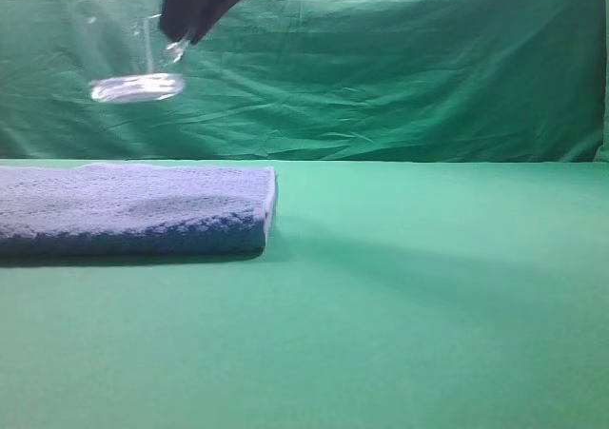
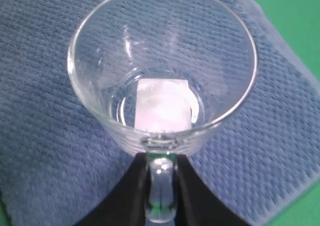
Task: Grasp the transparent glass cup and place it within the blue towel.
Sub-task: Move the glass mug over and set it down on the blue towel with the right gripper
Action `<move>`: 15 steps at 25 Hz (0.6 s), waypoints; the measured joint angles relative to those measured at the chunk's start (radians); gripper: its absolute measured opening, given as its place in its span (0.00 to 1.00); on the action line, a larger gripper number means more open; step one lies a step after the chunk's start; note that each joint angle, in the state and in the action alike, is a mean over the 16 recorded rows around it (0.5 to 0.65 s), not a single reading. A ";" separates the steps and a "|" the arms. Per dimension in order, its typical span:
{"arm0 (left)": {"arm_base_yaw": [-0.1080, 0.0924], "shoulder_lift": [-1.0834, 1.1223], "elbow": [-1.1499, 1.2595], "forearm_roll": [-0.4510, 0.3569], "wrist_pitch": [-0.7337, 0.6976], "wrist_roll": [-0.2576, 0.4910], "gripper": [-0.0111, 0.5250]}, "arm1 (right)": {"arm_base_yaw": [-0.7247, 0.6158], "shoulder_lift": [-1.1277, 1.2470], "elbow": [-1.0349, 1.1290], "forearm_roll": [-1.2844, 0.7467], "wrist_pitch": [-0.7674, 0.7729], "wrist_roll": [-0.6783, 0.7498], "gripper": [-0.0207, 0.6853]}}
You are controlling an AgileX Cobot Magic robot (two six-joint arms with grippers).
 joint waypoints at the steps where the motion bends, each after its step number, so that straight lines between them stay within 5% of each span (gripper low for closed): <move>1: 0.000 0.000 0.000 0.000 0.000 0.000 0.02 | 0.004 0.020 -0.016 0.001 -0.005 0.000 0.23; 9: 0.000 0.000 0.000 0.000 0.000 0.000 0.02 | 0.010 0.078 -0.064 0.007 -0.010 0.006 0.49; 15: 0.000 0.000 0.000 0.000 0.000 0.000 0.02 | -0.006 -0.002 -0.065 -0.004 0.079 0.043 0.49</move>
